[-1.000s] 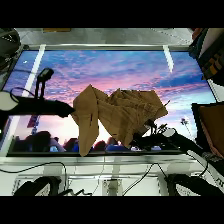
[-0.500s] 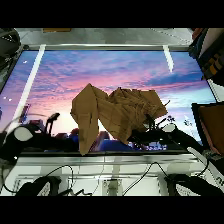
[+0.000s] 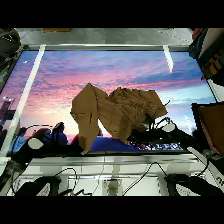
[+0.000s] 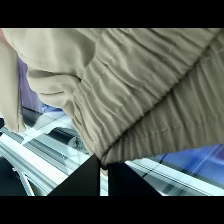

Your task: Fold the clothes and pants, and hang the long-sleeved shirts on hangers.

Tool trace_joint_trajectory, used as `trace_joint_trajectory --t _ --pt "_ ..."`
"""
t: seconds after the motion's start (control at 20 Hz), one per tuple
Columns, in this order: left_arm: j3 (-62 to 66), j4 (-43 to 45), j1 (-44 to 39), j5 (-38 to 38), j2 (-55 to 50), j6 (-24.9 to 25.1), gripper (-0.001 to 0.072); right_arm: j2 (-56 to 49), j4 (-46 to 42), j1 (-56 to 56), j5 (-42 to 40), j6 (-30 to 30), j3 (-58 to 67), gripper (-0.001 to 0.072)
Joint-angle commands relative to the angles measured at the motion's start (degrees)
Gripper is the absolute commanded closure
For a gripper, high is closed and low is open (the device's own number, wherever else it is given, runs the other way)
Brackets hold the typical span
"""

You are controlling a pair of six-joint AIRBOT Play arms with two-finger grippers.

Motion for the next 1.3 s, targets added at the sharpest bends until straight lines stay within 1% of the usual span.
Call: trace_joint_trajectory --t 0.0,0.05,0.15,0.2,0.25,0.3,0.4,0.5,0.55,0.6,0.7,0.8,0.95,1.1,1.15,1.25 --pt "-0.8 -5.0 -3.1 5.4 -4.9 2.5 0.0205 0.0 0.0 0.0 -0.1 0.0 0.0 0.0678" --pt "-0.7 -7.8 -4.1 7.1 -6.2 4.3 0.0219 0.0 0.0 0.0 -0.1 0.0 0.0 0.0679" --pt "-0.7 -12.3 -5.4 11.5 -7.8 6.5 0.0398 0.0 0.0 0.0 -0.1 0.0 0.0 0.0678" --pt "-0.7 -13.9 -5.4 13.3 -8.0 6.5 0.0515 0.0 0.0 0.0 -0.1 0.0 0.0 0.0679" --pt "-0.5 -15.1 -5.3 14.1 -8.0 6.5 0.0668 0.0 0.0 0.0 0.0 0.0 0.0 0.0679" --pt "0.2 -15.1 -5.1 14.0 -8.0 7.1 0.0689 0.0 -0.2 0.0 0.0 0.0 0.3 0.0679" --pt "3.9 -14.7 -3.8 14.0 -7.7 7.2 0.0690 0.0 -1.6 -0.8 0.2 0.0 3.1 0.0679" --pt "10.7 -14.7 0.0 14.0 -7.6 7.2 0.0692 0.0 -4.5 -3.1 0.8 0.1 9.1 0.0680" --pt "14.9 -14.7 2.6 14.0 -7.6 7.2 0.0693 0.0 -6.8 -5.2 1.0 0.5 13.1 0.0680" --pt "19.8 -14.6 5.9 14.0 -7.6 7.1 0.0694 0.0 -9.7 -7.5 1.2 2.5 17.1 0.0680" --pt "29.7 -14.6 13.0 14.0 -7.6 7.1 0.0696 0.0 -16.0 -13.7 3.1 8.2 25.9 0.0680" --pt "39.1 -13.6 20.0 14.0 -7.8 7.1 0.0696 0.0 -18.8 -20.7 6.9 9.4 34.8 0.0681" --pt "49.6 -12.2 28.5 14.8 -7.8 7.1 0.0696 0.0 -18.8 -30.1 11.4 9.7 46.6 0.0681" --pt "52.2 -12.0 33.3 14.8 -7.8 7.2 0.0695 0.0 -21.2 -36.3 15.1 9.7 53.7 0.0681" --pt "52.2 -10.3 34.4 14.8 -7.8 7.1 0.0695 0.0 -22.7 -37.8 16.4 9.7 55.1 0.0681" --pt "52.2 -3.5 36.3 14.7 -7.8 7.0 0.0695 0.0 -26.1 -40.7 17.8 9.7 57.0 0.0681"
